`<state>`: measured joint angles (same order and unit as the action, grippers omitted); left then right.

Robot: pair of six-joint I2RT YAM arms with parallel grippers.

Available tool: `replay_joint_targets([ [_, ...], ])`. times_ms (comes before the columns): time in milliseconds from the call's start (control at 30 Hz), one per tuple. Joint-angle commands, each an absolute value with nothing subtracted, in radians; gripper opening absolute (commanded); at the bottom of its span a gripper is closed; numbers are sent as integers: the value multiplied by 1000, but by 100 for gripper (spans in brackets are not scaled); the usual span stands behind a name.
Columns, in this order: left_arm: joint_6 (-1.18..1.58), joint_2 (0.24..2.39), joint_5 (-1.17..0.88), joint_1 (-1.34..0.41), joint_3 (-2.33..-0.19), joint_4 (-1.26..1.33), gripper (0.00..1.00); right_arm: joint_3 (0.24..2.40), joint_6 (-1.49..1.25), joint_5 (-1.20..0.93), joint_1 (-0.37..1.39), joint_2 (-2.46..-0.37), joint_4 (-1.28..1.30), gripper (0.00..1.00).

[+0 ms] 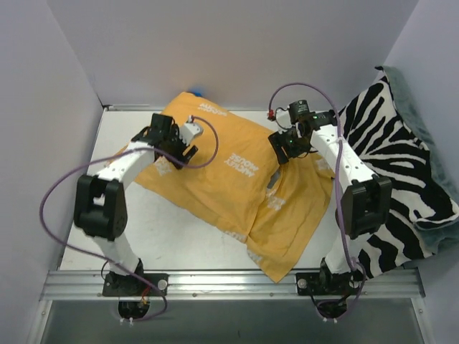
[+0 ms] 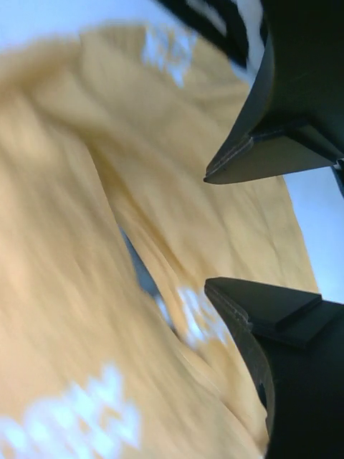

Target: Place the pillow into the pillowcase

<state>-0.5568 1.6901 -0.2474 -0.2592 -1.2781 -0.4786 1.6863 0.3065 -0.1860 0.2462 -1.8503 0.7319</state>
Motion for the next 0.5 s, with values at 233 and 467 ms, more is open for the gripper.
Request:
replay_joint_targets([
  [233, -586, 2011, -38, -225, -1379, -477, 64, 1440, 246, -449, 304, -1771, 841, 50],
  [467, -534, 1751, -116, -284, -1125, -580, 57, 1863, 192, -479, 302, -2173, 824, 32],
])
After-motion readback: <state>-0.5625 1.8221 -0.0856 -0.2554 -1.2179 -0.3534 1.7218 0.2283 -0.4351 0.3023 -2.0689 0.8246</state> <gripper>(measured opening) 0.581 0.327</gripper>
